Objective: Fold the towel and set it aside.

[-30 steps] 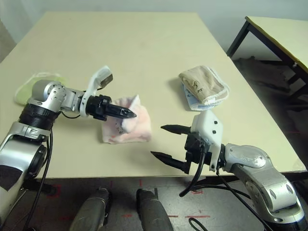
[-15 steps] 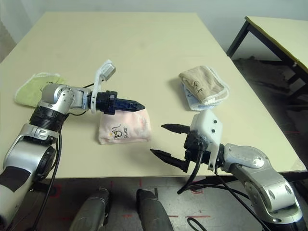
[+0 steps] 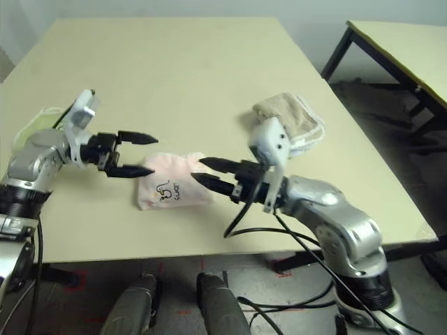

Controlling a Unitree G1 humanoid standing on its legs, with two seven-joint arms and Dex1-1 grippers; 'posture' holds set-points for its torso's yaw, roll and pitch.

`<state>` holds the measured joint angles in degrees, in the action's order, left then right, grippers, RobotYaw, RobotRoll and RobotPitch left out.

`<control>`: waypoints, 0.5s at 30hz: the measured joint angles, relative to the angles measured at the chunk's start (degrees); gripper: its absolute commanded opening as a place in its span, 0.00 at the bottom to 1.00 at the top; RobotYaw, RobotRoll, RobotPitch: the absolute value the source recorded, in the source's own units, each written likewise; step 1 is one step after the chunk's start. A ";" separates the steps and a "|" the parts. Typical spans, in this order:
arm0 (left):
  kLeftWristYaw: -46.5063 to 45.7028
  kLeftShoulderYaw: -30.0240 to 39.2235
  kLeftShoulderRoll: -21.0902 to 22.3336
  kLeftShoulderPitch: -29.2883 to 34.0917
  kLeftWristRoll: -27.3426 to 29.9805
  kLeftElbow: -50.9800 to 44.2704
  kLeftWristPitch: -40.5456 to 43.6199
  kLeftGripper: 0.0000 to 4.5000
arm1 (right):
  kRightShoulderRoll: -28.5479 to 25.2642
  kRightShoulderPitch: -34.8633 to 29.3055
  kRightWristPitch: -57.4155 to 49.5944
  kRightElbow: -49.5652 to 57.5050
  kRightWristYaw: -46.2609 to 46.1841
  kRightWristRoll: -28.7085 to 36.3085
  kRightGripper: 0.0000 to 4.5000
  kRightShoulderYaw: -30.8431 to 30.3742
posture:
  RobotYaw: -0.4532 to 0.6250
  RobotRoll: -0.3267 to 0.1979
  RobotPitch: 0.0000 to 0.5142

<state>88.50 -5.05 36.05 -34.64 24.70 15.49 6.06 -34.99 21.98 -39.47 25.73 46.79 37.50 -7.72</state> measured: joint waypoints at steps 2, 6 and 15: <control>0.17 0.16 0.55 3.18 -0.61 -1.65 -2.56 1.00 | 1.16 1.23 1.03 -3.18 1.37 -3.12 0.01 -3.87 | 0.41 0.62 0.33; -0.73 -0.43 0.03 6.77 -2.05 -2.20 -5.99 1.00 | 4.47 2.60 2.31 -8.13 2.94 -6.74 0.01 -8.91 | 0.41 0.62 0.33; -7.94 -0.74 -8.40 6.68 -2.59 -2.11 -7.52 1.00 | 5.04 2.61 5.04 -11.42 4.92 -11.53 0.01 -11.09 | 0.40 0.62 0.32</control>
<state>80.56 -5.79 27.65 -27.95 22.11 13.38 -1.46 -29.95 24.59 -34.43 14.32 51.71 25.97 -18.81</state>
